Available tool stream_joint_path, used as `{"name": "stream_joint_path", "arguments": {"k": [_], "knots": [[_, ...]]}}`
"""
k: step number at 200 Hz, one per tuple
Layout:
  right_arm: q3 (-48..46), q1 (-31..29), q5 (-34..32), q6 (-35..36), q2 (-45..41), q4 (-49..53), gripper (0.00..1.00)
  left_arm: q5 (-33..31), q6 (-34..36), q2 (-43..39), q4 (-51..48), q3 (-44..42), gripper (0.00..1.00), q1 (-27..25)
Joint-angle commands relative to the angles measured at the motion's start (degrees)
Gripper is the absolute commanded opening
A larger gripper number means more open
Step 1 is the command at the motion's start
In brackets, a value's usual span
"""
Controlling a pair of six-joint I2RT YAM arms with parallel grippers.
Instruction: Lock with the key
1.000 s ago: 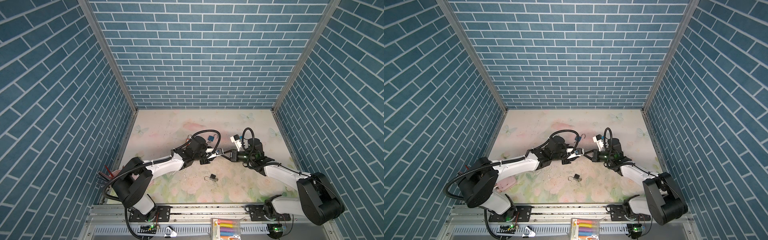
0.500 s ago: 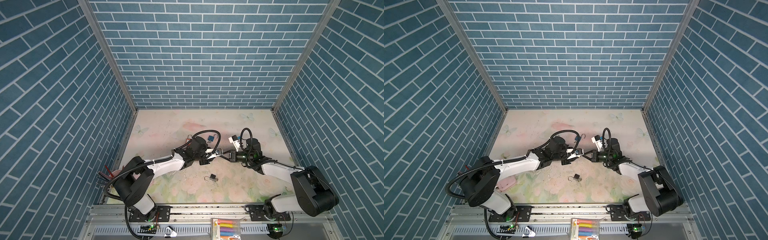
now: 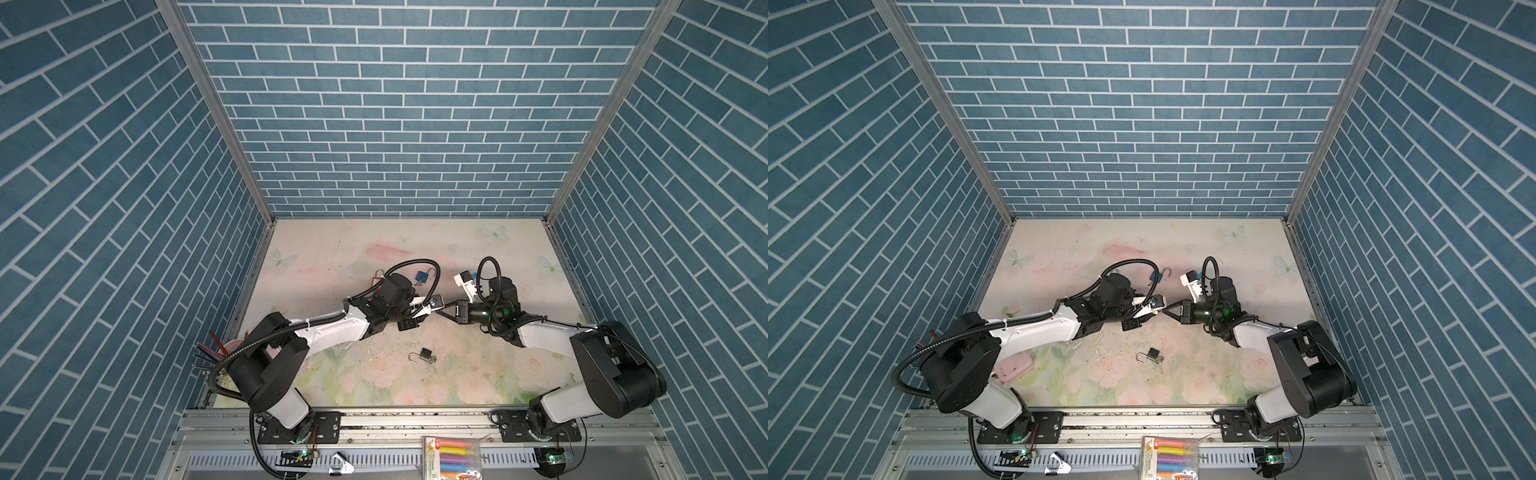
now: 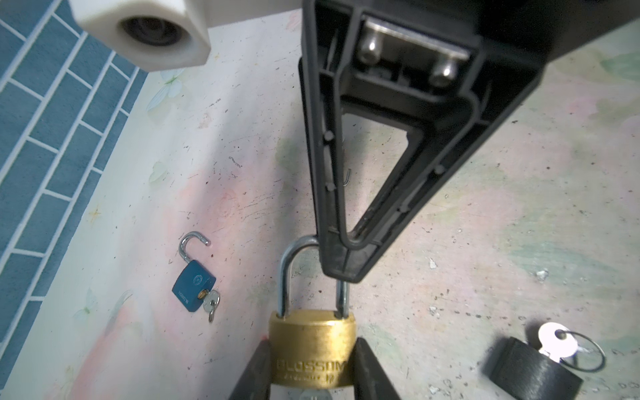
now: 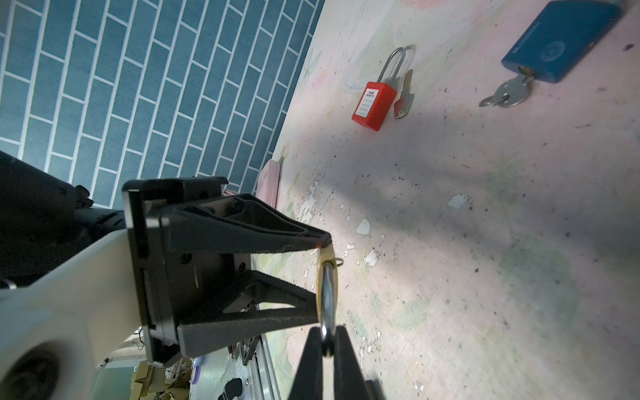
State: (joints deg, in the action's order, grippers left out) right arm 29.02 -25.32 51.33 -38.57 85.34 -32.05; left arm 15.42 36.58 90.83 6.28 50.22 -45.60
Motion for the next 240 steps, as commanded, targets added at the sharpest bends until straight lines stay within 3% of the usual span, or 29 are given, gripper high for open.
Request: {"name": "stream_joint_path", "arguments": {"k": [1,124,175,222,240], "knots": [[-0.96,-4.77,4.92,1.66,3.19,2.28,0.0,9.99,-1.05,-0.86,18.66,5.62,0.0,-2.43],[0.03,-7.98,5.04,3.53,6.8,2.7,0.0,12.3,-4.89,1.26,21.39,8.1,0.0,-2.4],[4.5,-6.96,2.49,7.38,1.54,12.18,0.0,9.0,-6.52,0.43,22.98,5.45,0.0,-2.46],[8.69,-1.95,0.25,10.31,-5.29,21.29,0.0,5.11,-11.11,-1.63,24.47,-0.39,0.0,-2.33],[11.15,0.37,-0.58,12.3,-7.77,25.29,0.11,3.5,-13.13,-2.52,24.8,-3.13,0.0,-2.3]]}}
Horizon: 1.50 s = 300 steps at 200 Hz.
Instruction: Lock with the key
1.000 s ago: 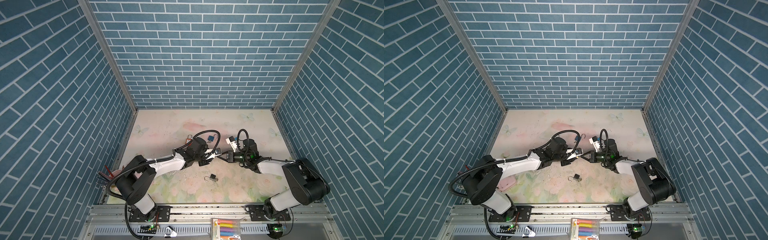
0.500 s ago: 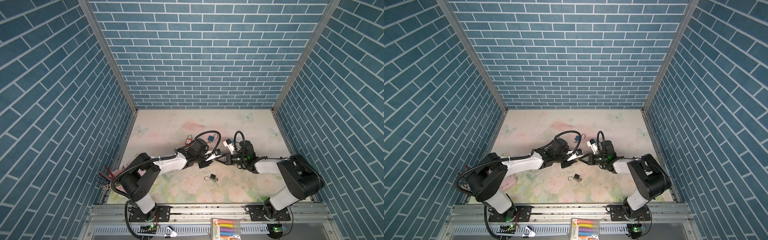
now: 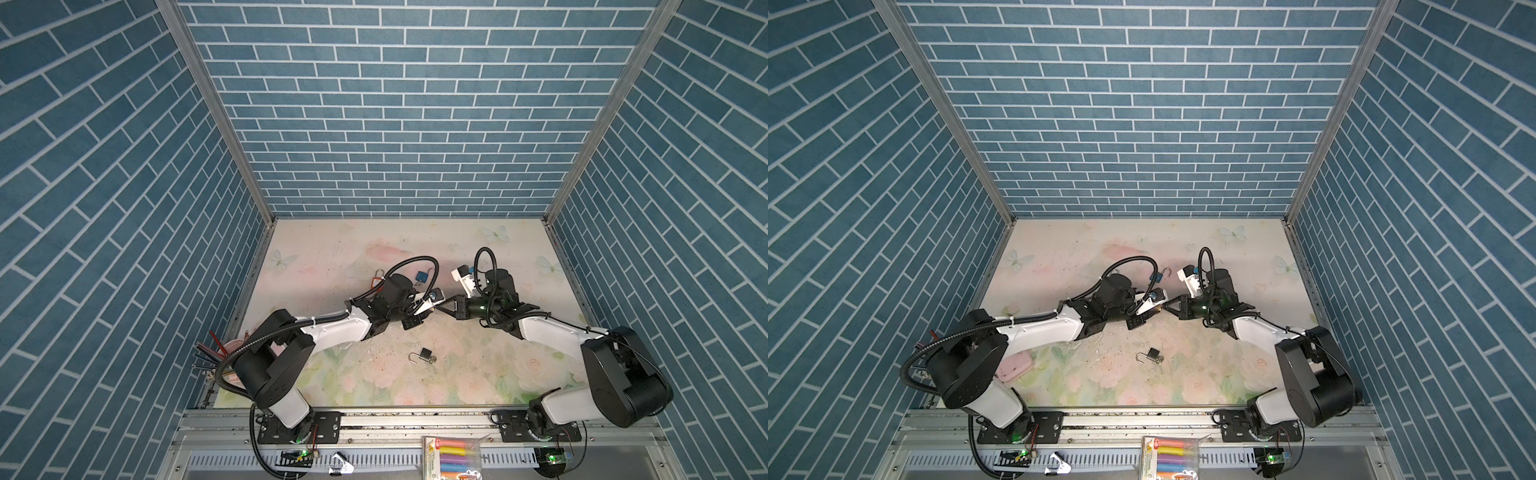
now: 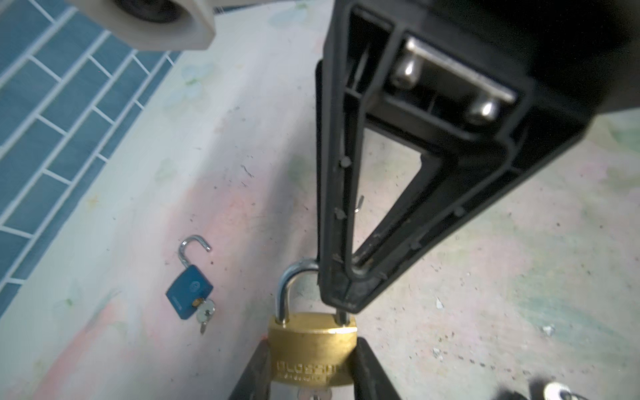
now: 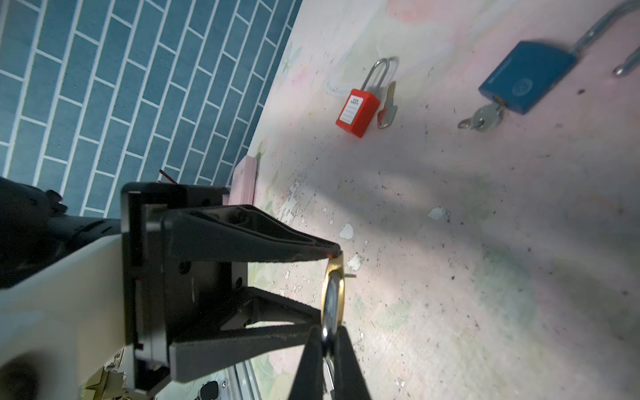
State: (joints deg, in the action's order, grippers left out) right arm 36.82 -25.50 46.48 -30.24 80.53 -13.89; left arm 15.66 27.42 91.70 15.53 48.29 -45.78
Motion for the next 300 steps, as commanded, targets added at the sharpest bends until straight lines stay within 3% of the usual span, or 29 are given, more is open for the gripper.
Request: {"name": "stream_joint_path", "arguments": {"k": [1,29,57,81,104,131,173,187,208,252,300], "knots": [[3.57,0.67,4.25,4.19,-3.07,7.48,0.11,3.12,-4.09,-3.47,15.61,-1.37,0.0,-2.17],[10.88,5.02,1.04,10.63,-6.67,19.43,0.28,1.05,-6.39,-4.5,16.29,-4.96,0.0,-2.21],[14.61,7.3,-1.22,13.13,-11.89,20.97,0.43,-1.22,-7.81,-4.85,16.41,-5.74,0.0,-2.19],[12.19,7.31,-5.37,11.02,-16.56,14.28,0.47,-3.78,-10.74,-5.28,17.21,-5.58,0.0,-2.2],[4.6,7.16,-9.88,7.29,-21.41,2.45,0.48,-7.9,-19.07,-5.64,19.63,-5.04,0.0,-2.06],[-8.88,3.93,-17.26,6.68,-28.05,-15.36,0.49,-10.03,-38.8,-5.01,21.82,-3.58,0.0,-0.4],[-18.43,-9.99,-33.94,16.67,-31.19,-23.86,0.48,-8.31,-84.43,-1.99,29.3,-6.98,0.0,6.72],[-19.46,-12.19,-34.99,16.9,-28.87,-27.7,0.48,-8.05,-95.01,-1.08,31.33,-8.25,0.0,8.58],[-19.43,-13.87,-35.58,16.07,-23.09,-33.65,0.47,-7.51,-105.35,-0.33,35.56,-10.59,0.0,10.01],[-14.75,-14.22,-35.48,11.53,-8.52,-43.92,0.44,-4.76,-110.05,0.34,36.43,-12.23,0.0,11.22],[-9.17,-14.14,-31.43,5.13,3.83,-49.64,0.32,-4.13,-111.71,0.74,37.02,-13.32,0.0,11.2]]}}
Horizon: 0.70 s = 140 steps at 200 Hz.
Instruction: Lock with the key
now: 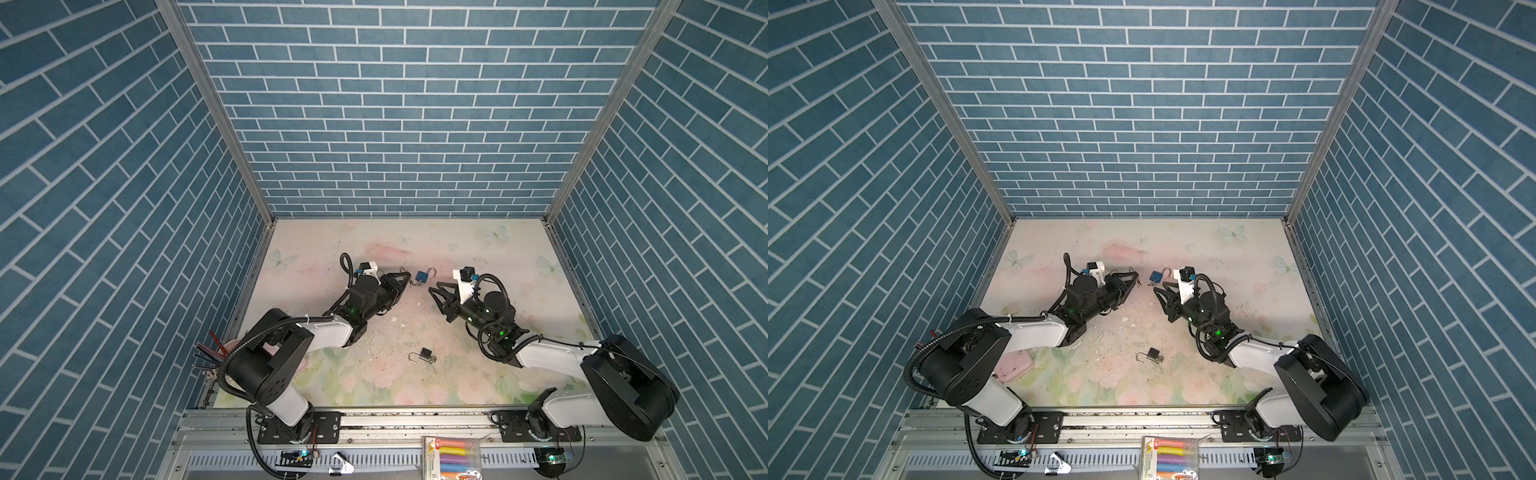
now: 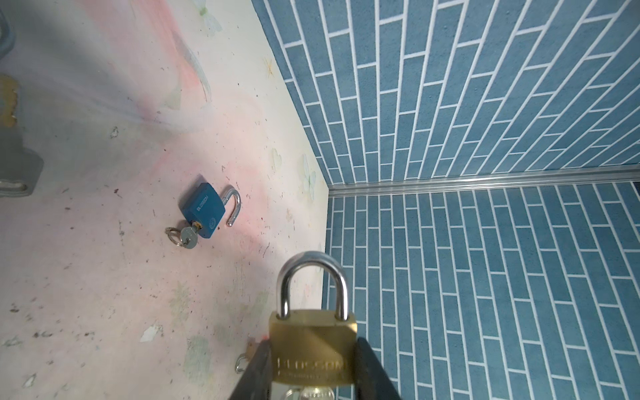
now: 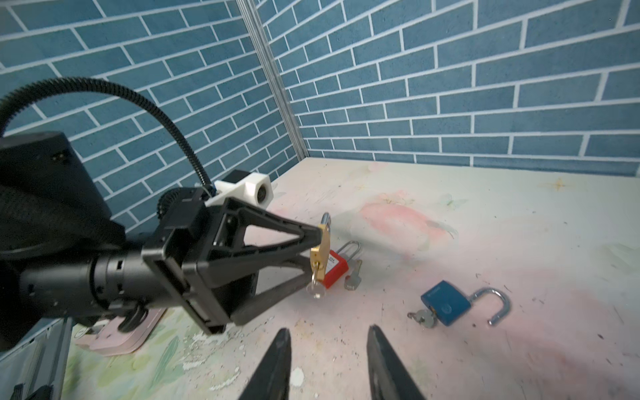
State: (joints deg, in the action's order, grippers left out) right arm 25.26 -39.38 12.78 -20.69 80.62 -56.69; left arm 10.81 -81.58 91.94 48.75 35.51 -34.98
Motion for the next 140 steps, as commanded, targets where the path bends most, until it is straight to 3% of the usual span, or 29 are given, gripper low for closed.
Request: {"name": "stream_joint_path", "arguments": {"k": [1,67,140], "knots": [[2.5,-0.31,2.44,-4.52,3.97,-6.98,0.32,0.76,-2.75,0.47,3.8,-0.62,0.0,0.38],[7.41,-0.83,7.56,-7.8,14.62,-11.41,0.27,1.29,-3.22,0.27,3.35,-0.81,0.0,0.5],[10.49,-1.52,7.35,-7.47,19.28,-10.6,0.21,1.33,-2.15,0.06,1.92,-0.62,0.0,0.66]]}}
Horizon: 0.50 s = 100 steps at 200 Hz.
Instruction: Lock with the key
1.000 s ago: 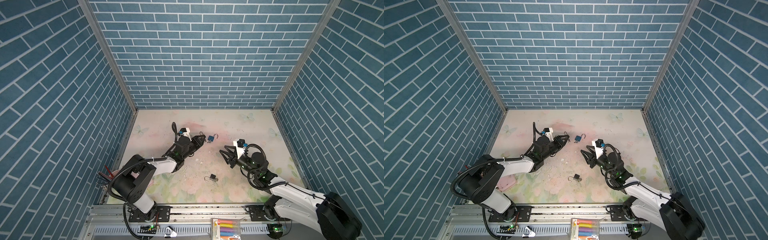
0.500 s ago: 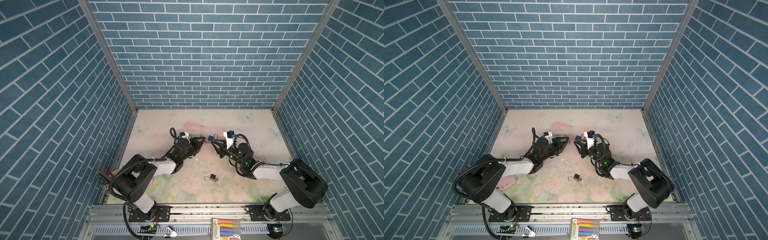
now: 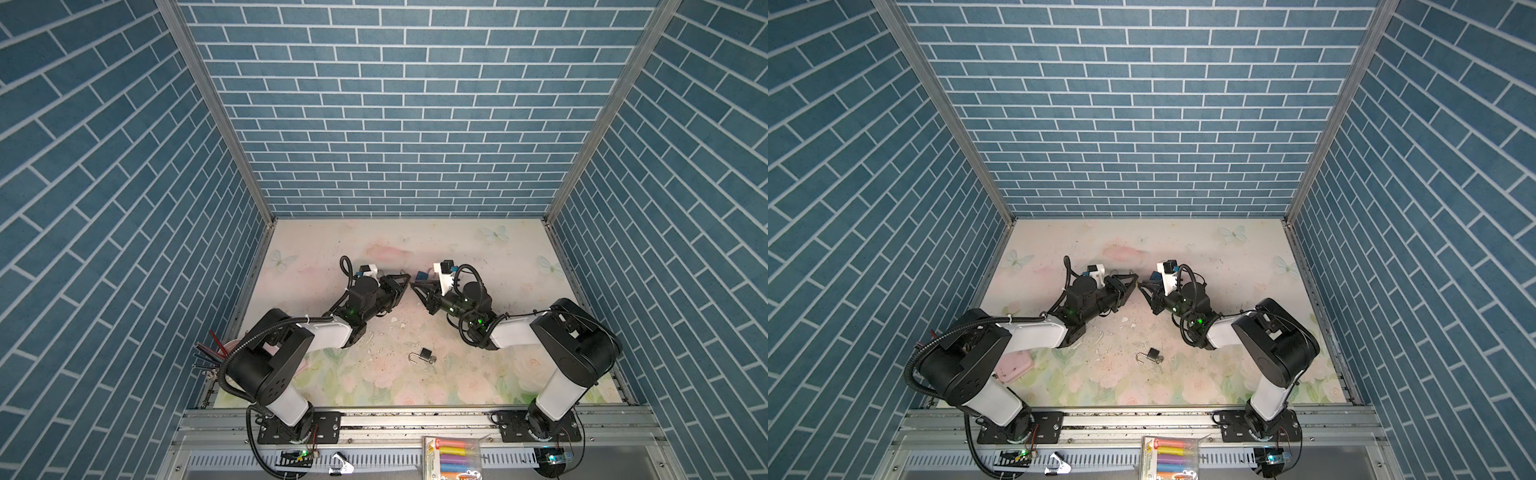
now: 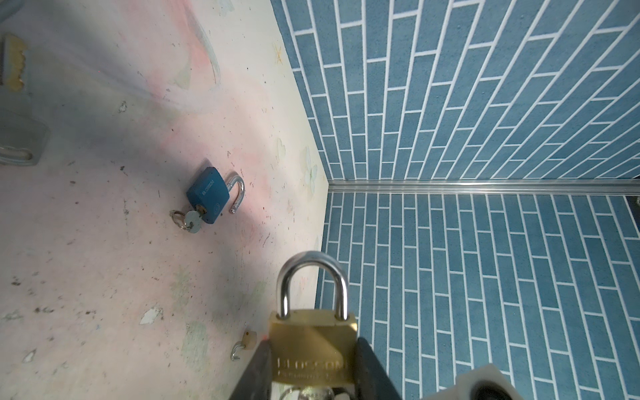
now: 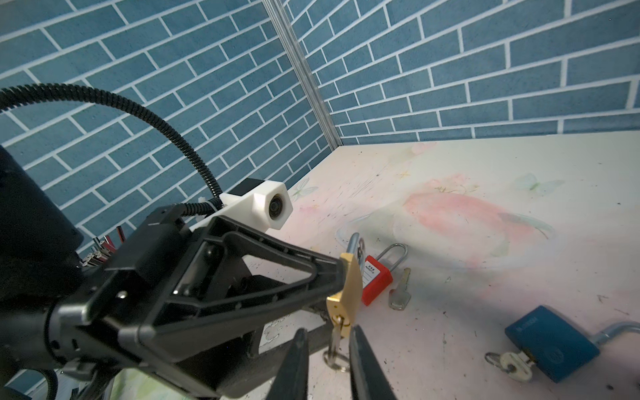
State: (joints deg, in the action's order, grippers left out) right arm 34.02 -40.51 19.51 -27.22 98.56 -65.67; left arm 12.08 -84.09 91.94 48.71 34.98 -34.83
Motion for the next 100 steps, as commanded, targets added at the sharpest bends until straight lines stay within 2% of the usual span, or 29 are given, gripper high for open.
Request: {"name": "stream_joint_path", "arguments": {"k": [1,36,72,100], "knots": [[1.82,-0.42,0.62,-0.96,1.4,-1.59,0.21,0.06,0.39,0.07,1.94,-0.09,0.0,0.49],[2.51,-0.42,0.64,-0.98,2.5,-1.33,0.19,0.26,0.42,-0.01,1.83,-0.17,0.0,0.38],[3.06,-0.46,0.89,-1.05,3.38,-1.38,0.06,0.32,0.55,-0.01,1.92,-0.12,0.0,0.48],[3.08,-0.67,1.09,-1.09,3.53,-1.41,0.01,0.62,0.98,0.03,2.01,0.0,0.0,0.5]]}}
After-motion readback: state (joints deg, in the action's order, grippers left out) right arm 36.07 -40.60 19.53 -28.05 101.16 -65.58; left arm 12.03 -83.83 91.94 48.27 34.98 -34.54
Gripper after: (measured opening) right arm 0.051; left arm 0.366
